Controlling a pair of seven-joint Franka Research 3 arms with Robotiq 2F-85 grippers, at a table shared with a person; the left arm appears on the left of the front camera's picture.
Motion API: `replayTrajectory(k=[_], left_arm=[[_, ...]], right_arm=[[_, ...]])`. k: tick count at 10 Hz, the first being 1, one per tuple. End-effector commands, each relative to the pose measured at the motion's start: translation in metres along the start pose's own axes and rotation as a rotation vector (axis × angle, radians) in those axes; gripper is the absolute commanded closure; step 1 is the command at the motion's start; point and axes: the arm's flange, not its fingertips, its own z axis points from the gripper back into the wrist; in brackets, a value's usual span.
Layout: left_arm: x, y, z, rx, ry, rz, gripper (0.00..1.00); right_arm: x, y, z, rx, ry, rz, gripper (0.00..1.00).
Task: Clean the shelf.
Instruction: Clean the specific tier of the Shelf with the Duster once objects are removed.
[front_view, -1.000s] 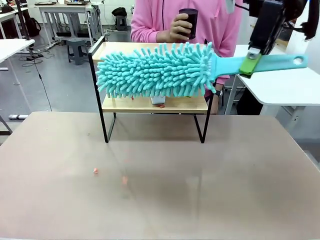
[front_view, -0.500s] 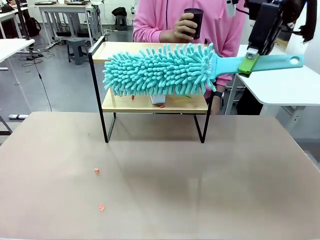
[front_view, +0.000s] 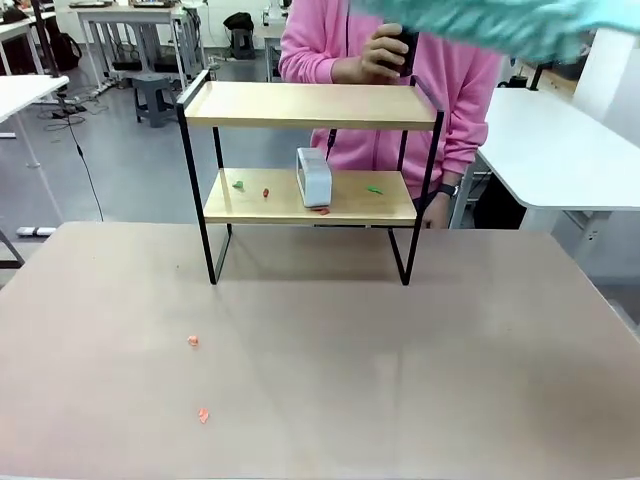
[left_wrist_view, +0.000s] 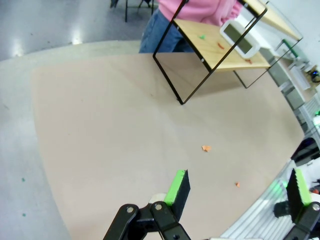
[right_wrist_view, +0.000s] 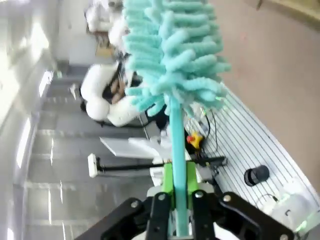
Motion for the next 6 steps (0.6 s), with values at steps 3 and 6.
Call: replayTrajectory(k=[3, 6], left_arm=[[0.001, -0.001, -0.001, -0.015, -0.020, -0.021, 0.00], [0.001, -0.001, -0.001, -0.015, -0.020, -0.021, 0.00]], right_arm=[[-0.084, -0.071, 0.021, 0.060, -0.322, -0.190, 0.88], [-0.122, -0.172, 0.032, 0.148, -0.360, -0.416, 0.88]])
